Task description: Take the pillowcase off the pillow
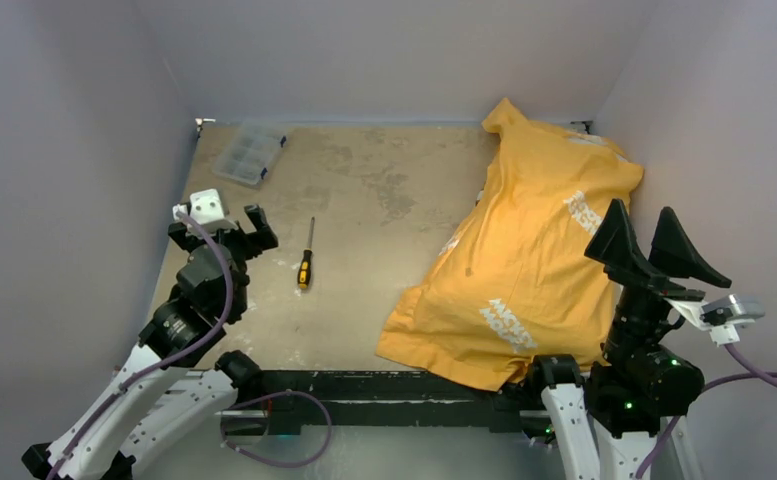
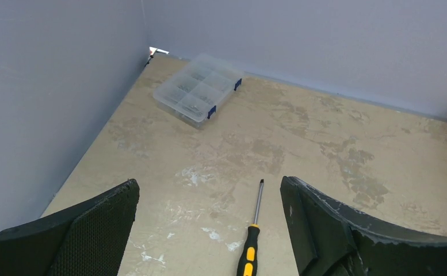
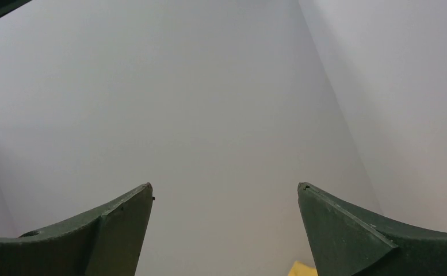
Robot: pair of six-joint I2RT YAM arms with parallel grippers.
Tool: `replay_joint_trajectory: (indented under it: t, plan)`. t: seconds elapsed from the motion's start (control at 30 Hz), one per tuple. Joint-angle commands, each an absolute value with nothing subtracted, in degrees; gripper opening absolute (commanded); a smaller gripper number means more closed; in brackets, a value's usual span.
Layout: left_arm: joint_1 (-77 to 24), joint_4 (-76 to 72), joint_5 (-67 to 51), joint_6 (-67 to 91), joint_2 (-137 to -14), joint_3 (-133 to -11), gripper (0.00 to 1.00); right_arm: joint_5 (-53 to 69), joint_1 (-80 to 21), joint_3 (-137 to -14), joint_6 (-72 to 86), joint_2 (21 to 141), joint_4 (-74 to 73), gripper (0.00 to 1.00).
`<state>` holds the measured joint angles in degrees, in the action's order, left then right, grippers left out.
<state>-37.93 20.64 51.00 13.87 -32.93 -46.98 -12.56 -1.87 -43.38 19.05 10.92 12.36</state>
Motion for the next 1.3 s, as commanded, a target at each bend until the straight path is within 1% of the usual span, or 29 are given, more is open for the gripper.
replay_joint_trajectory:
  t: [0.0, 0.13, 0.23, 0.37, 0.5, 0.6, 0.7, 0.87, 1.07, 1.13, 1.17, 1.23, 1.27]
  plan:
    - [-37.57, 18.94, 51.42, 12.94, -32.0, -46.73, 0.93, -13.99, -2.03, -43.85, 19.23, 13.24, 12.02, 0.99]
    - [-37.36, 19.07, 51.42, 13.16, -31.61, -46.68, 0.93, -13.4, -2.03, -45.1, 21.12, 17.22, 10.39, 0.99]
    - [-37.26, 19.15, 51.27, 13.34, -31.42, -46.79, 0.93, -12.07, -2.03, -47.0, 23.32, 22.38, 8.69, 0.99]
    - [-37.1, 19.24, 49.88, 13.55, -30.97, -46.87, 0.94, -9.41, -2.03, -52.95, 26.93, 34.41, 2.17, 0.99]
    - [-36.96, 19.33, 49.66, 13.84, -30.37, -46.85, 0.95, -8.63, -2.03, -63.39, 33.86, 48.02, -7.67, 0.99]
    - [-36.83, 19.38, 49.46, 13.98, -30.21, -46.8, 0.96, -9.02, -2.07, -69.41, 38.26, 55.51, -14.72, 0.99]
    - [-36.89, 19.67, 48.74, 14.23, -30.4, -46.85, 0.96, -9.08, -1.96, -66.46, 39.33, 60.16, -16.68, 0.99]
    - [-36.81, 19.86, 47.92, 14.43, -30.59, -46.98, 0.96, -16.06, -2.06, -64.09, 45.95, 70.71, -27.03, 0.99]
    - [-36.5, 20.06, 47.93, 14.41, -30.25, -46.98, 0.96, -16.42, -2.11, -54.77, 50.24, 74.02, -25.09, 0.99]
    - [-36.48, 20.03, 47.92, 14.54, -30.24, -46.98, 0.96, -17.02, -2.11, -52.69, 50.71, 75.62, -23.77, 0.95]
    - [-36.51, 20.04, 47.78, 14.55, -30.13, -46.97, 0.95, -16.34, -2.18, -52.64, 50.67, 76.84, -23.31, 0.89]
    - [-36.42, 20.0, 47.59, 14.5, -30.16, -47.0, 0.96, -14.95, -2.92, -52.25, 50.37, 78.63, -21.58, 0.75]
    - [-36.45, 20.0, 47.52, 14.5, -30.23, -46.95, 0.96, -13.83, -3.52, -51.95, 50.13, 79.1, -20.64, 0.64]
